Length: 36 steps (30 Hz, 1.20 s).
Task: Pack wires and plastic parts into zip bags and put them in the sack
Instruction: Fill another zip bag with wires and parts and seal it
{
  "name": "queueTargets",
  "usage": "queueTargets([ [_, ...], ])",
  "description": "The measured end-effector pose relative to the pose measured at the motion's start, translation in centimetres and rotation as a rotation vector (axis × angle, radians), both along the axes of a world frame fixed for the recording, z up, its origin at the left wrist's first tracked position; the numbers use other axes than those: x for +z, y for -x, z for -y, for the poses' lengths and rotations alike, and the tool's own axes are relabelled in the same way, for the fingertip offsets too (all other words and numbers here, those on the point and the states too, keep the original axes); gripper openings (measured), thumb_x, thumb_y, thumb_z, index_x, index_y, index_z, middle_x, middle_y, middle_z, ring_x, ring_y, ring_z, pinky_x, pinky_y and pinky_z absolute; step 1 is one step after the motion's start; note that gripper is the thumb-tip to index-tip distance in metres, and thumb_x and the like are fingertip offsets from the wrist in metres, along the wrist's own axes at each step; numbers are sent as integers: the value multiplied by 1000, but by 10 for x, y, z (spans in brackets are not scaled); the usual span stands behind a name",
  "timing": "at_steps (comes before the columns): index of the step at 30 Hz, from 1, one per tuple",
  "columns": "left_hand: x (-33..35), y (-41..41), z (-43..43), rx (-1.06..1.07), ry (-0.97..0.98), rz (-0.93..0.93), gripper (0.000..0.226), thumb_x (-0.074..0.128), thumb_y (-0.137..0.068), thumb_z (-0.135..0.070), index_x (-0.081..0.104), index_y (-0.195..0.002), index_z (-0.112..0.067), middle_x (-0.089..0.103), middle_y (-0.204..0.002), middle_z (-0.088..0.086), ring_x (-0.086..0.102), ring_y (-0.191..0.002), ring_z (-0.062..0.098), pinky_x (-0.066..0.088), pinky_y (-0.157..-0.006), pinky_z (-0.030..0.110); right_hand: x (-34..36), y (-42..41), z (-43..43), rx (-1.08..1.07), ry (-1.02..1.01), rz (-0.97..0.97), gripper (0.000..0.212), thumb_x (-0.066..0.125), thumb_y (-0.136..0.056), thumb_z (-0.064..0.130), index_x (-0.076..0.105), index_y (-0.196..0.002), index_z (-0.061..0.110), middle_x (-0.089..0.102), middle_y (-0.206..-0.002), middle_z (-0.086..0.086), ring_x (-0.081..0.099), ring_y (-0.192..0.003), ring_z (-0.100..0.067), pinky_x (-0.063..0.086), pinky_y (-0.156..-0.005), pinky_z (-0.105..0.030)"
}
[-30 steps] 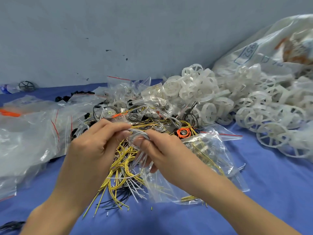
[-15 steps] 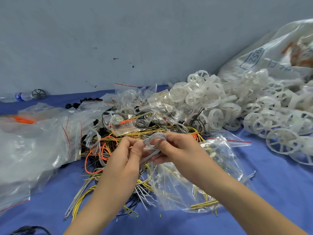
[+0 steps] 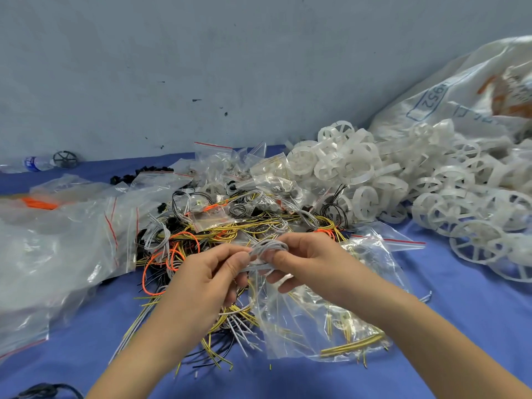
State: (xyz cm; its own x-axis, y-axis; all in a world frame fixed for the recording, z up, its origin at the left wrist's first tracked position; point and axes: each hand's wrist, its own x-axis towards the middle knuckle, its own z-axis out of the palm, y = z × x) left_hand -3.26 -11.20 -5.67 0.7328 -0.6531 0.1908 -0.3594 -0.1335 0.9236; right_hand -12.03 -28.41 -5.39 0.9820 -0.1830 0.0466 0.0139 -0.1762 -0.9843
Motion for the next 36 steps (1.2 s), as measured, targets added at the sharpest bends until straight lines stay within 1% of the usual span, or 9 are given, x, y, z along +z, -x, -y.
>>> queueTargets([
  [5, 9, -6, -12, -99, -57, -4, 20, 58, -83, -31, 75, -91, -23, 64, -66, 2, 49, -49, 11, 38, -47, 13, 8, 8, 13, 108, -117, -85, 18, 70, -89, 31, 77, -94, 16, 75, -93, 0, 73, -88, -16, 56, -67, -23],
  [10, 9, -11, -20, -136, -165, 11, 17, 58, -88, -27, 75, -89, -31, 65, -70, 1, 49, -52, 6, 40, -49, 14, 6, 7, 14, 96, -73, -98, 23, 66, -90, 40, 74, -102, 22, 74, -101, 5, 72, -88, -14, 58, -68, -27],
  [12, 6, -22, -27, -82, -253, -18, 21, 57, -95, -16, 75, -85, -22, 64, -68, 0, 51, -52, 6, 42, -49, 17, 0, 7, 14, 2, 123, -57, 20, 61, -93, 43, 68, -108, 32, 71, -98, 13, 69, -83, -5, 59, -67, -29],
  [14, 2, -32, -34, -39, -324, -150, 22, 55, -97, -9, 72, -84, -10, 63, -65, 1, 52, -52, 9, 44, -48, 21, -5, 8, 14, -76, 472, 32, 16, 54, -98, 36, 63, -111, 40, 65, -100, 21, 63, -85, 4, 56, -68, -28],
  [17, -4, -36, -35, -48, -364, -381, 19, 55, -96, -7, 66, -90, 7, 61, -64, 5, 52, -48, 12, 44, -43, 23, -13, 9, 11, 8, 876, 84, 38, 44, -100, 12, 59, -117, 43, 51, -118, 22, 55, -82, 0, 49, -72, -27],
  [20, -8, -25, -27, -88, -357, -478, 19, 57, -95, -8, 67, -88, 7, 60, -65, 8, 51, -45, 13, 43, -39, 23, -19, 8, 5, 71, 1122, 125, 43, 44, -99, 10, 53, -123, 45, 41, -130, 17, 42, -64, 0, 45, -60, -27],
  [24, -9, -14, -15, -133, -359, -501, 23, 57, -97, -12, 67, -78, -3, 60, -70, 8, 49, -46, 14, 42, -39, 23, -20, 10, -1, 80, 1167, 193, 25, 44, -99, 23, 55, -112, 41, 43, -126, 15, 36, -68, -4, 42, -57, -27],
  [28, -10, -11, -3, -197, -307, -571, 20, 58, -96, -14, 67, -86, 2, 61, -71, 7, 49, -46, 11, 41, -38, 22, -15, 11, -3, 47, 1168, 246, 17, 42, -96, 30, 59, -96, 32, 49, -116, 12, 51, -73, -9, 42, -60, -28],
  [36, -17, -7, 37, -424, -332, -496, 22, 43, -86, 10, 61, -86, -3, 52, -60, 4, 50, -51, 13, 41, -44, 21, -12, 10, -10, 3, 1057, 379, 9, 55, -91, 12, 62, -91, 18, 55, -112, 0, 51, -89, -17, 43, -77, -34],
])
